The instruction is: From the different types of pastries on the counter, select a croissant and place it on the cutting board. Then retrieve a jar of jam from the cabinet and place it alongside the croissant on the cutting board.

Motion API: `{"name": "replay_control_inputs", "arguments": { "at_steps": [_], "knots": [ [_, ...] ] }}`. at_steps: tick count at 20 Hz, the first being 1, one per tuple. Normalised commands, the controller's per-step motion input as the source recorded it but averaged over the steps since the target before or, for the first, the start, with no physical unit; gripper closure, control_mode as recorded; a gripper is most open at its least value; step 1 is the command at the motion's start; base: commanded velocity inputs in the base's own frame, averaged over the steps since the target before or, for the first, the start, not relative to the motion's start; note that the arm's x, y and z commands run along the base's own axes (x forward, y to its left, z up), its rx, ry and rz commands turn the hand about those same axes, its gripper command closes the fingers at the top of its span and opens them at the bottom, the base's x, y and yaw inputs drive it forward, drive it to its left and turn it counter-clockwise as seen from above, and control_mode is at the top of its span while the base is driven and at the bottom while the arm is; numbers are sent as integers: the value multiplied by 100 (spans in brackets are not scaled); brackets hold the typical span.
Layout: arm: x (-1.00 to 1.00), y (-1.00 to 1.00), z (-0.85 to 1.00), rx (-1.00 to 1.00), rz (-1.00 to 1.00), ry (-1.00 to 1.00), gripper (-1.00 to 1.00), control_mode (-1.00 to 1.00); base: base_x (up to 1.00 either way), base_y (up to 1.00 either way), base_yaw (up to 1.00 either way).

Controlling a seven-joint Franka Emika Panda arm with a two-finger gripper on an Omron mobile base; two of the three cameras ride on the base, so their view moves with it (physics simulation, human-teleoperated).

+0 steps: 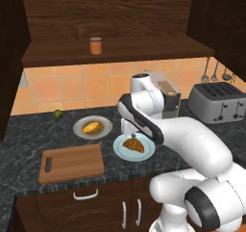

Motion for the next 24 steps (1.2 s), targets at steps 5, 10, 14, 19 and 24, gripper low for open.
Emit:
{"name": "replay_control_inputs", "arguments": {
  "at_steps": [5, 10, 14, 19, 24],
  "knots": [
    [4, 0, -48, 0, 13, 12, -100, -100, 0, 0, 0],
    [26, 0, -7, 0, 14, 1, -100, -100, 0, 0, 0],
    [6, 0, -2, 1, 3, 0, -100, -100, 0, 0, 0],
    [2, 0, -21, 9, 0, -3, -100, -100, 0, 0, 0],
    [4, 0, -10, 2, 0, -10, -100, -100, 0, 0, 0]
  ]
}}
